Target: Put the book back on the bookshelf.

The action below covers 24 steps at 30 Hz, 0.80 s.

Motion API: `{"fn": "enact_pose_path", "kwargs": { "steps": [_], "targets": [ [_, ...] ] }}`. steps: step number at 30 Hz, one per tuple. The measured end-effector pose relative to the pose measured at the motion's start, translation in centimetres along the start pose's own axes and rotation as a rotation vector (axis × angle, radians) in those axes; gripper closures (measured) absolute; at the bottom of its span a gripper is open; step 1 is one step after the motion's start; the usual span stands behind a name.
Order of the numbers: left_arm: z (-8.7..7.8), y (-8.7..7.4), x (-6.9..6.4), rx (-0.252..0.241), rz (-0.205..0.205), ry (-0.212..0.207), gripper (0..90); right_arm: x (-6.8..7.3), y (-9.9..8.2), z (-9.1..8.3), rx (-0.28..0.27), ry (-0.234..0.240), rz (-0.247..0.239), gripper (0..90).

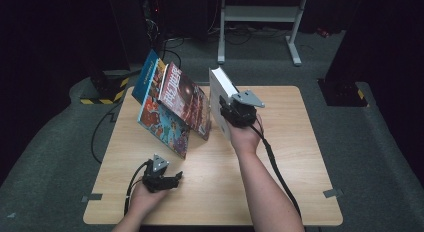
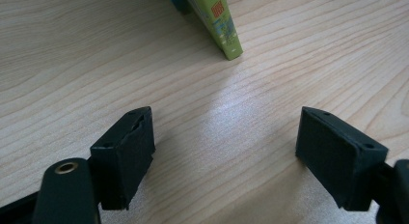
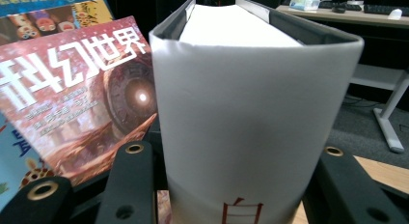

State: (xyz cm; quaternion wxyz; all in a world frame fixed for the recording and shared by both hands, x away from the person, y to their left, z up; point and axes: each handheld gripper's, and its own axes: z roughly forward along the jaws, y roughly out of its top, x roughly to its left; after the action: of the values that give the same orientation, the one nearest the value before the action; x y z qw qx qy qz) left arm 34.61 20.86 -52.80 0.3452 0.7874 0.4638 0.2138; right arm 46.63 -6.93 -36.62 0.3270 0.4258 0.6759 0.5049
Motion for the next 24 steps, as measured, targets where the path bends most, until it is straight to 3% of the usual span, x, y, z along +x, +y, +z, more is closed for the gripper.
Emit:
{"fn": "enact_pose_path", "kwargs": {
  "steps": [11, 24],
  "targets": [
    [0.1, 0.1, 0.0, 0.001, 0.001, 0.006, 21.3, 0.1, 0.7, 1.9, 0.010, -0.030, -0.022, 54.5],
    [0.1, 0.1, 0.0, 0.001, 0.001, 0.007, 21.3, -0.4, 0.3, 3.3, 0.012, -0.034, 0.006, 54.5]
  ]
}}
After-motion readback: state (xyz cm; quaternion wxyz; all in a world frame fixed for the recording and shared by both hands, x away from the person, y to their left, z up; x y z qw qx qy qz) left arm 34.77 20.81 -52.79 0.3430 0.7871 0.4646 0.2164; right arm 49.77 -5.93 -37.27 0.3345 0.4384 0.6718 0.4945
